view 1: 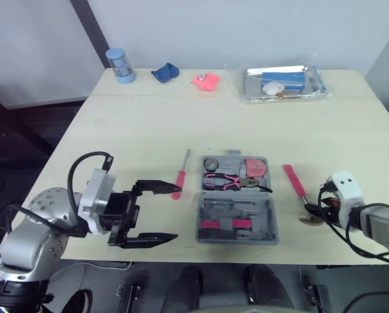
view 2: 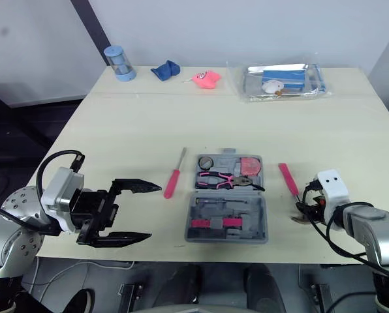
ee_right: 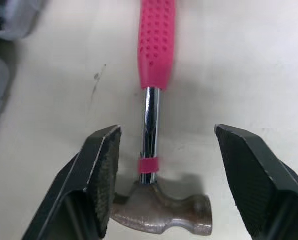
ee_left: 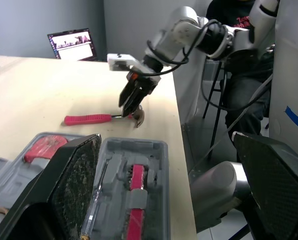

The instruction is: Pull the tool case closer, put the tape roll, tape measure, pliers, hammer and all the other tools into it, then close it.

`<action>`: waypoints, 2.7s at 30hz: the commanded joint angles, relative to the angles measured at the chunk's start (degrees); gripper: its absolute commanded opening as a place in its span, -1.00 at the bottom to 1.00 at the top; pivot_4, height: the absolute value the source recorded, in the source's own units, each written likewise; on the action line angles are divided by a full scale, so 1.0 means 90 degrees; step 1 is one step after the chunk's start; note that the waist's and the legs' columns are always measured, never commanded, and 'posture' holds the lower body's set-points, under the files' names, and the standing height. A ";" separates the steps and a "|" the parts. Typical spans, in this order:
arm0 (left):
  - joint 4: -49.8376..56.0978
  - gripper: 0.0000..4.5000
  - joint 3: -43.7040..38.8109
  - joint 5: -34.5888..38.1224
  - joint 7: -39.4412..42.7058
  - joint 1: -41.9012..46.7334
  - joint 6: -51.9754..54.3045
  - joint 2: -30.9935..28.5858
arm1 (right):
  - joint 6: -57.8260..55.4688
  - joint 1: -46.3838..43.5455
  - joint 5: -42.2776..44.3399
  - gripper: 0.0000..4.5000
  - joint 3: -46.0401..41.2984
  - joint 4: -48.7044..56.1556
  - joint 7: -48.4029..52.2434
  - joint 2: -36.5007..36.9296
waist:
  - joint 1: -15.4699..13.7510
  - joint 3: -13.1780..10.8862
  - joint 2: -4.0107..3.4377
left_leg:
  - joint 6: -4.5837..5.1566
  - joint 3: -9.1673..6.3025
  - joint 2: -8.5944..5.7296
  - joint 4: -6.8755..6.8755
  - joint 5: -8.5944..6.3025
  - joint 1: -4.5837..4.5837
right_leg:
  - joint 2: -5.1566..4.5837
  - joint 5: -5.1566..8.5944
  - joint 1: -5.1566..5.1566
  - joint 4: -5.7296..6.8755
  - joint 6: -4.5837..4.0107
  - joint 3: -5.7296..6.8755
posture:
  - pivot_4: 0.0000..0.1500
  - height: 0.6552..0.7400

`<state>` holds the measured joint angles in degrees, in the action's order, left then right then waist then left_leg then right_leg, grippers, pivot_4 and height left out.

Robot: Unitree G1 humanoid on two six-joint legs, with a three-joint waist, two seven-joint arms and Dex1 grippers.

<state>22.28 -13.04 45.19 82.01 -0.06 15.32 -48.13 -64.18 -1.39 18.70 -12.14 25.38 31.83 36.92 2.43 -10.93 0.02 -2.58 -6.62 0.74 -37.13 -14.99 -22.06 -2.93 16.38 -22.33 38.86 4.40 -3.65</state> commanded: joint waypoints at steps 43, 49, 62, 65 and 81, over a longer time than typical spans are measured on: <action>-0.0232 1.00 -0.0401 0.0005 -0.0145 0.0294 0.0248 -0.0135 | 0.3735 0.0956 0.0484 -0.97 -0.0215 -0.0706 0.1333 0.0414 | 0.0027 0.0033 0.0053 | 0.0000 0.0005 0.0007 0.0002 0.0000 0.0024 | 0.0006 0.0000 0.0019 0.0002 -0.0001 -0.0007 | 1.00 1.00; -0.0542 1.00 -0.0365 -0.0256 0.0129 0.0246 0.0061 -0.0241 | 0.2630 0.0017 0.0862 -0.97 0.0614 0.0189 0.2159 0.1558 | 0.0010 0.0028 0.0045 | 0.0000 0.0004 0.0008 0.0001 0.0000 0.0022 | 0.0007 0.0000 0.0018 0.0000 -0.0001 -0.0005 | 1.00 1.00; -0.1088 1.00 -0.0218 -0.0912 0.0892 -0.0044 -0.0773 -0.0472 | 0.0832 -0.2935 0.0434 -0.97 0.3649 0.1082 0.2528 0.1918 | 0.0004 0.0027 0.0045 | 0.0000 -0.0003 0.0008 0.0000 0.0000 0.0000 | 0.0005 0.0000 -0.0001 -0.0005 -0.0002 0.0004 | 1.00 1.00; -0.1214 1.00 -0.0234 -0.0962 0.1014 -0.0091 -0.0890 -0.0586 | 0.0459 -0.3544 0.0265 -0.97 0.4261 0.1047 0.2477 0.1704 | 0.0008 0.0027 0.0045 | 0.0000 -0.0004 0.0008 0.0000 0.0000 -0.0007 | 0.0005 0.0000 -0.0012 -0.0002 -0.0002 0.0005 | 1.00 1.00; -0.1571 1.00 -0.0146 -0.1065 0.1128 -0.0078 -0.1165 -0.0824 | 0.0218 -0.4903 -0.0665 -0.97 0.5921 0.0446 0.2676 0.1394 | 0.0009 0.0026 0.0043 | -0.0001 -0.0030 0.0007 -0.0010 0.0000 -0.0065 | 0.0003 -0.0001 -0.0057 0.0000 -0.0003 0.0033 | 1.00 1.00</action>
<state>7.86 -13.97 35.49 89.32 -0.87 5.79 -54.62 -63.11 -44.26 13.71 41.23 28.57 55.35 49.26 2.51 -10.69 0.41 -2.58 -6.89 0.80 -37.22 -14.98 -22.65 -2.90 16.37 -22.84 38.87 4.37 -3.35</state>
